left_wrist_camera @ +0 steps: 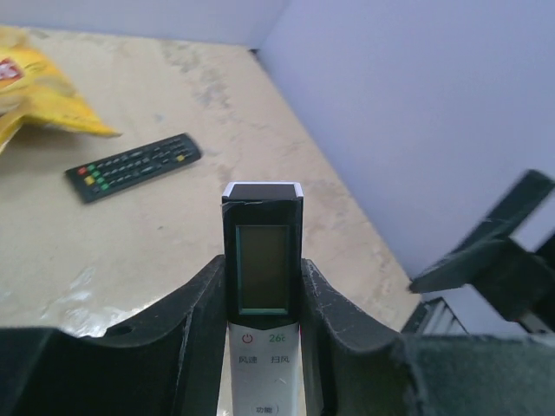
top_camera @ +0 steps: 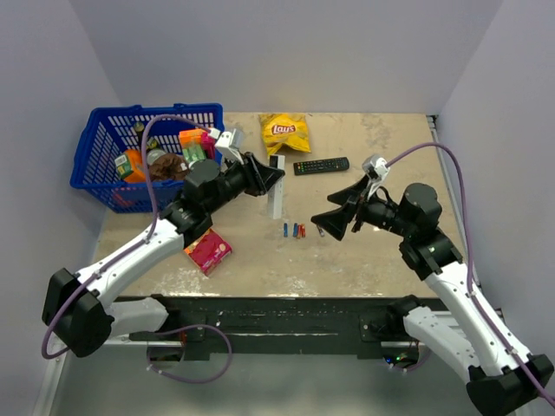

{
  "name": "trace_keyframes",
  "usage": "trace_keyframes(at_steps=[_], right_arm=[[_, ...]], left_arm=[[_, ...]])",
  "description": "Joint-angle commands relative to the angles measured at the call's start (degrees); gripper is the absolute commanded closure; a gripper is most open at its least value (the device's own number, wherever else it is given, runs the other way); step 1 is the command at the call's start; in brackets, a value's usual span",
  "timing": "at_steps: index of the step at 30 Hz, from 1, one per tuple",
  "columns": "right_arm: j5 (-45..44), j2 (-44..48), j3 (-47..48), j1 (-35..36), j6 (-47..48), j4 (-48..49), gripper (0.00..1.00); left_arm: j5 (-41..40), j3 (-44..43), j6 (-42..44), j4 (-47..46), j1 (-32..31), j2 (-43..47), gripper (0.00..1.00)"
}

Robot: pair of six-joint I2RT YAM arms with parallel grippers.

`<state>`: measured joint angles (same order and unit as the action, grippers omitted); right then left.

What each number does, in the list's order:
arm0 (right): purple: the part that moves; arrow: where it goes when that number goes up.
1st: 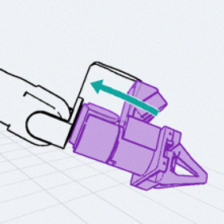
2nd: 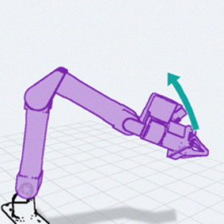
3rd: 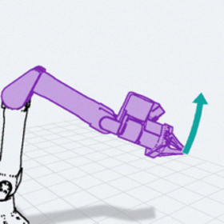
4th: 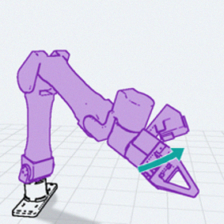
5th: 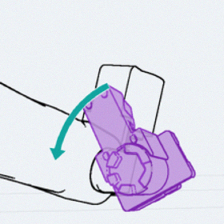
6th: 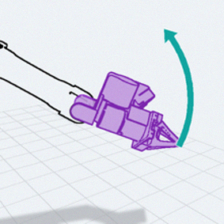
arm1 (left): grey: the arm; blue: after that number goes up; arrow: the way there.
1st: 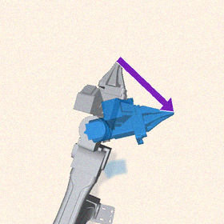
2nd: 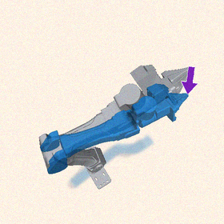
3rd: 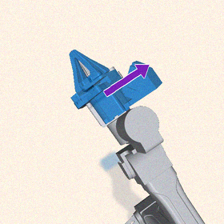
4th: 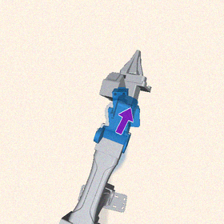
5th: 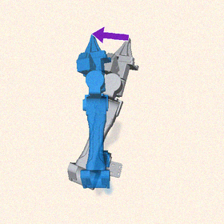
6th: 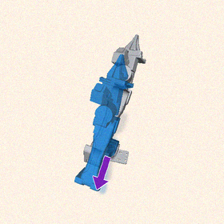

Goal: Load the batteries into the remote control
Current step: Remove the battery cover from the remote control.

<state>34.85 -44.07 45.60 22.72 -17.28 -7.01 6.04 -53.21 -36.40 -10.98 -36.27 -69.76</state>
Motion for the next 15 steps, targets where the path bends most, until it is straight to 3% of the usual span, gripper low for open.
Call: trace_keyframes(at_steps=[1, 6, 15], right_arm=[[15.4, -1.8, -3.2, 0.0, -10.3, 16.0, 0.02], [17.2, -2.3, -7.3, 0.2, -18.2, 30.5, 0.02], [14.5, -6.4, -8.3, 3.8, -23.1, 39.9, 0.04]], left_arm=[[10.7, 2.1, -1.0, -14.9, 0.2, 3.7, 0.93], [16.4, 2.6, -6.7, -22.7, 0.2, 4.9, 0.94], [21.3, 2.8, -12.9, -31.3, -0.2, 4.1, 0.94]])
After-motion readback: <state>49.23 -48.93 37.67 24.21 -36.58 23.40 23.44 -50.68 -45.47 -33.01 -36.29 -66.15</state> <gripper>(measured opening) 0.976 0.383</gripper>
